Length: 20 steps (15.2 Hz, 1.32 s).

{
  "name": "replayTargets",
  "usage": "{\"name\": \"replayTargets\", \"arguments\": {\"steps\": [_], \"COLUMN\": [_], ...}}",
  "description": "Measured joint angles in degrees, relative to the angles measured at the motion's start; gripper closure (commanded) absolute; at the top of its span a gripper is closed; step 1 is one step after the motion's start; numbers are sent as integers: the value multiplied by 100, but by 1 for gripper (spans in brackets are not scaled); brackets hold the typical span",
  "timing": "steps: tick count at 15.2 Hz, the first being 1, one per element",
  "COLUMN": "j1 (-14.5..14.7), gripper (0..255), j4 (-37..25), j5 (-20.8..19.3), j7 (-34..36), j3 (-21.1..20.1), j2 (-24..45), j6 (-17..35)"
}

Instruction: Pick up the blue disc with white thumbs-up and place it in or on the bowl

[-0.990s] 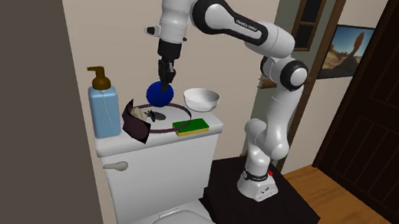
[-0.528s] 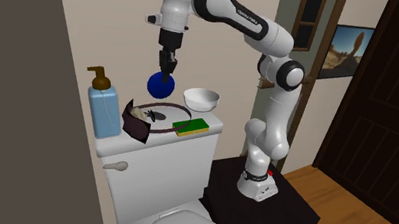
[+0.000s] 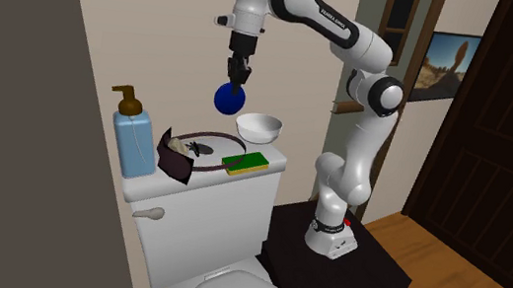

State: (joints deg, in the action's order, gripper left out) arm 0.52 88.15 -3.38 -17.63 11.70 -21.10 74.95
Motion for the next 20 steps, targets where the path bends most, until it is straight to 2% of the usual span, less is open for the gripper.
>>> {"name": "replayTargets", "arguments": {"steps": [6,14,20], "j1": [-184,-387,-476], "gripper": [255,255,255], "j4": [301,234,1048], "j5": [-239,-647,-761], "j7": [-582,-1502,-1493], "j3": [365,980,973], "j2": [-649,-1176,-1625], "j6": [-303,-791,-415]}}
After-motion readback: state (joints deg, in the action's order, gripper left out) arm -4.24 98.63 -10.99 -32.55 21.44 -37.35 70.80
